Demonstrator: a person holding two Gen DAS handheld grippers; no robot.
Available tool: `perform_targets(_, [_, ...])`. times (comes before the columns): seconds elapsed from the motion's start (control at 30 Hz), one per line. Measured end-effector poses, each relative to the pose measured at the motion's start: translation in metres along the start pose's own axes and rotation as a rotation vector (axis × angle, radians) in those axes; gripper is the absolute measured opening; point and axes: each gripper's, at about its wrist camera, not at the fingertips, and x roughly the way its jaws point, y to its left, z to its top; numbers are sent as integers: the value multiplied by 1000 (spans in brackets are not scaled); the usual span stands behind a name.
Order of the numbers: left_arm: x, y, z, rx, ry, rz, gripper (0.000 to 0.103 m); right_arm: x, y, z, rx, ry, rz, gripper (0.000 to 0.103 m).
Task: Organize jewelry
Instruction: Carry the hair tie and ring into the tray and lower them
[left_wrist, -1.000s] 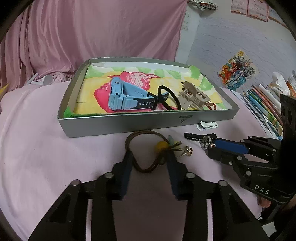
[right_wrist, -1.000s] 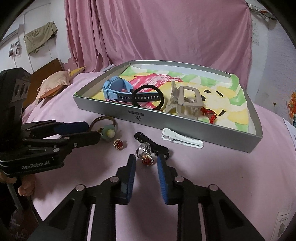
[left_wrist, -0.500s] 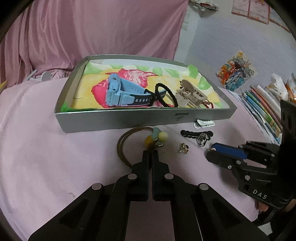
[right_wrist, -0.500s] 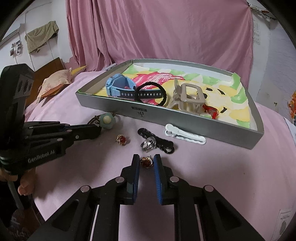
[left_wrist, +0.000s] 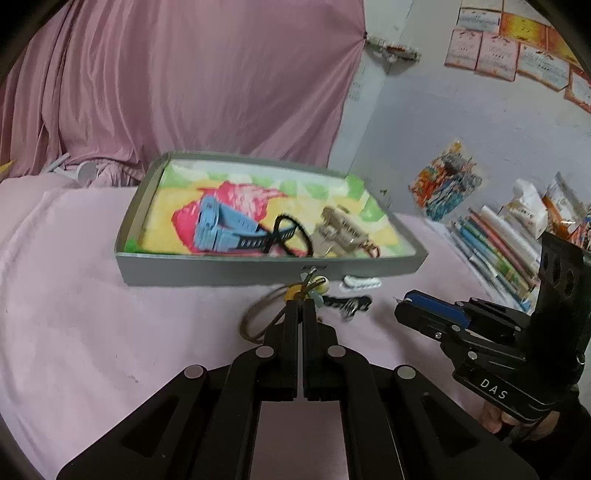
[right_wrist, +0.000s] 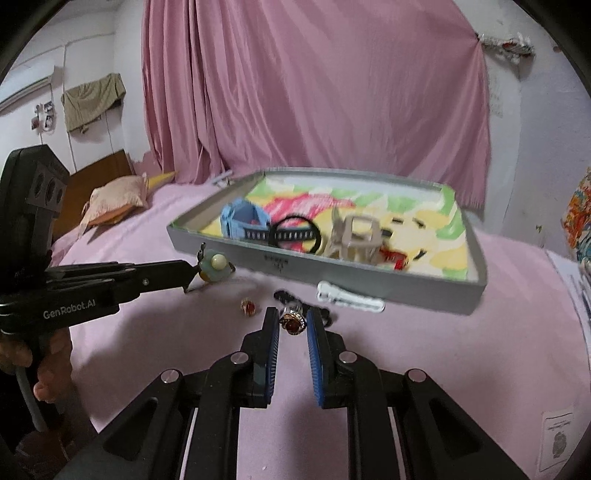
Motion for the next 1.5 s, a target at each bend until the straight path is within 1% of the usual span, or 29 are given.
perform_targets(0.2, [-9,-7,17,-1,-75,-20,0,-13,-2,13,-17,-88,-27,14])
perform_targets(0.43, [-7,-17,45,24,-148,-29,0,-15,-11,36,-18,-150,-65,14])
perform_targets(0.63, [13,-18,68,26,-195,-45,0,-8,-26,56,-4,-186,-117,14])
perform_targets(0.77, [33,-14,75,18,-204,-47,0,1,-40,63,21,-190,-151,14])
perform_targets(0.9, [52,-10,78,-4,-181,-27,0,17,-55,65,52,-154,-185,14])
perform_targets(1.0, [65,-6,78,-29,-145,-5,0,29,-66,65,85,-112,-186,15])
perform_targets(1.17, [84,1,76,-58,-63,51,0,45,-79,61,130,-30,-197,14])
perform_targets(1.23, [91,3,75,-61,-24,67,0,50,-82,60,143,5,-196,15])
perform_targets(1.37, [100,3,71,-57,28,77,0,62,-89,55,164,87,-175,15])
perform_targets(1.5, [110,2,67,-50,79,97,0,70,-91,53,165,139,-164,15])
